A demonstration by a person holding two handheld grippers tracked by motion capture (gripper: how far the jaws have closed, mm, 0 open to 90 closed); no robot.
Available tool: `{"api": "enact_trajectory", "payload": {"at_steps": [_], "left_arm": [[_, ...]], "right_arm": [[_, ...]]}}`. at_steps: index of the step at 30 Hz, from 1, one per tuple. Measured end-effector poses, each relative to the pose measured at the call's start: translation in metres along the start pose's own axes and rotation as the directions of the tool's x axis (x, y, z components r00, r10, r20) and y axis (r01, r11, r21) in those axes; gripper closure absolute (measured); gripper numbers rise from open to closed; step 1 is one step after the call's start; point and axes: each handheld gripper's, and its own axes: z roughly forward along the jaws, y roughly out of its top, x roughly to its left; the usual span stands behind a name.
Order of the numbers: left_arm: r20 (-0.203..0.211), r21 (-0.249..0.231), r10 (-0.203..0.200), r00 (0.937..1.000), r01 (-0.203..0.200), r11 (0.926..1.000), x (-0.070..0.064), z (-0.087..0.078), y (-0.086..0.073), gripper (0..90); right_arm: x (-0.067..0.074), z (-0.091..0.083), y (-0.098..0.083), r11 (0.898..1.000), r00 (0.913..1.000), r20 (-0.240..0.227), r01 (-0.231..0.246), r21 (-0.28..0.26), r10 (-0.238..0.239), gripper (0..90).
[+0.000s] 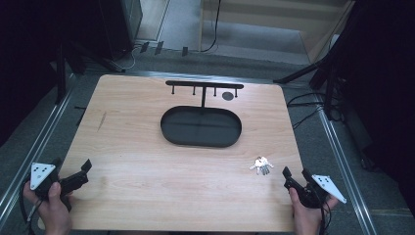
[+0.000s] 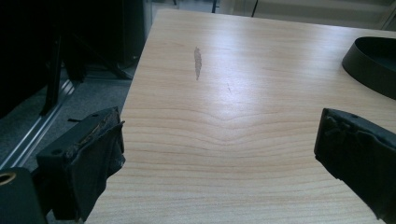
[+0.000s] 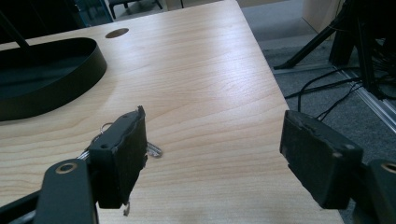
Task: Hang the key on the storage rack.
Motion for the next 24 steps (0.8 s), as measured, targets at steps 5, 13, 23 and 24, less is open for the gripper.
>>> {"api": "enact_trajectory", "payload": {"at_steps": [5,13,23,24], "left_arm": [[-0.001,-0.005,-0.006,1.0000,0.006,1.0000,0.000,0.000,0.000,1.7],[-0.001,-0.004,-0.010,0.9999,0.010,0.9999,0.001,0.000,0.000,1.7],[0.001,-0.002,-0.012,0.9999,0.012,0.9999,0.001,0.000,0.000,1.7],[0.003,-0.004,-0.013,0.9999,0.013,0.9999,0.001,0.000,0.000,1.7]], "right_arm": [[0.001,0.000,0.000,1.000,0.9997,0.022,0.010,0.000,-0.010,23.3],[0.005,0.008,0.003,0.994,0.9984,0.026,0.047,0.102,-0.050,27.9],[0.030,0.029,0.048,0.908,0.9755,-0.039,0.216,0.359,-0.216,30.1],[0.030,0.029,0.048,0.908,0.9755,-0.039,0.216,0.359,-0.216,30.1]]}}
